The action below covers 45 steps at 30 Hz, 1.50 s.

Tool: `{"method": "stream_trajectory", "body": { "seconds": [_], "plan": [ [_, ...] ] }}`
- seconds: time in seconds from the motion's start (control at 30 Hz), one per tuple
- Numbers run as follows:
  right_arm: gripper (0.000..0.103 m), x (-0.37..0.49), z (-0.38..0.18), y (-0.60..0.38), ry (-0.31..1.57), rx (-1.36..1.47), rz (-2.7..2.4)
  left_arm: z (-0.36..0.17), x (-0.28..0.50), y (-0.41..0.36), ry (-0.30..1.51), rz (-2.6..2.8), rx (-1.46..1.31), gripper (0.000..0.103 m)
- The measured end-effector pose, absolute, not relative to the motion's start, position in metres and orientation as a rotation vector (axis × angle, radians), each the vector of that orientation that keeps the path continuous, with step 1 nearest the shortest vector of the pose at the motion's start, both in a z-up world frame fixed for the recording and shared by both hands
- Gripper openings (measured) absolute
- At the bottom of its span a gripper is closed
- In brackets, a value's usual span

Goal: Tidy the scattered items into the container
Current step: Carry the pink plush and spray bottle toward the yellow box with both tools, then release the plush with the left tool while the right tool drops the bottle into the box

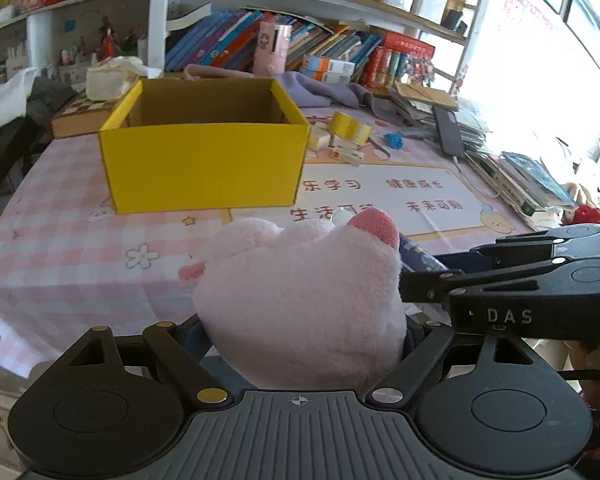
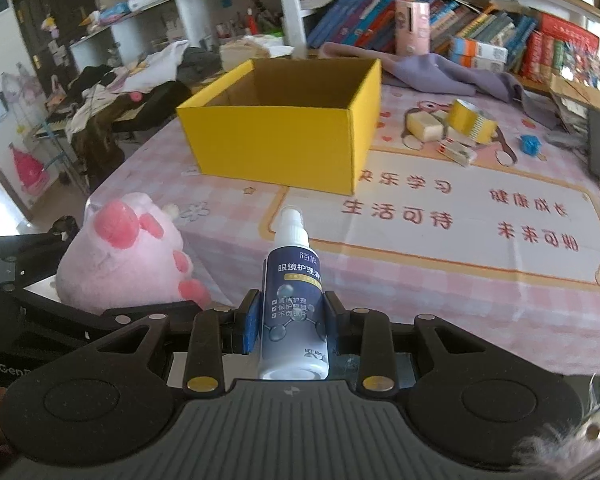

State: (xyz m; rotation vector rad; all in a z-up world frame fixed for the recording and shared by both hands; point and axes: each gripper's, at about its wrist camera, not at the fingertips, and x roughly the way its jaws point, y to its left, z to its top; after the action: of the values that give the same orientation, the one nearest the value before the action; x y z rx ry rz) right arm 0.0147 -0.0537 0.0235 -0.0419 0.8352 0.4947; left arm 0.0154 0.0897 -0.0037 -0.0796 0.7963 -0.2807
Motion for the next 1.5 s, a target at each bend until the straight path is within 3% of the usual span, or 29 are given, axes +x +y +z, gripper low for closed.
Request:
{"method": "stream_trajectory", "body": {
  "seconds": [0.53, 0.8, 1.2, 1.5],
  "plan": [
    [0.030, 0.039, 0.013, -0.030, 0.880, -0.061, 0.591, -0.014, 0.031, 0.110, 0.831, -0.199, -0.127, 0.086],
    [0.030, 0.076, 0.030, -0.025, 0.775, -0.062, 0.619, 0.009, 0.063, 0.112, 0.757, -0.190, -0.074, 0.086],
    [0.030, 0.208, 0.073, -0.008, 0.608, -0.072, 0.622, 0.058, 0.179, 0.118, 0.618, -0.186, 0.038, 0.087],
    [0.030, 0.313, 0.030, 0.037, 0.666, -0.384, 0.685, 0.016, 0.291, 0.118, 0.795, -0.182, 0.268, 0.087]
  ]
}}
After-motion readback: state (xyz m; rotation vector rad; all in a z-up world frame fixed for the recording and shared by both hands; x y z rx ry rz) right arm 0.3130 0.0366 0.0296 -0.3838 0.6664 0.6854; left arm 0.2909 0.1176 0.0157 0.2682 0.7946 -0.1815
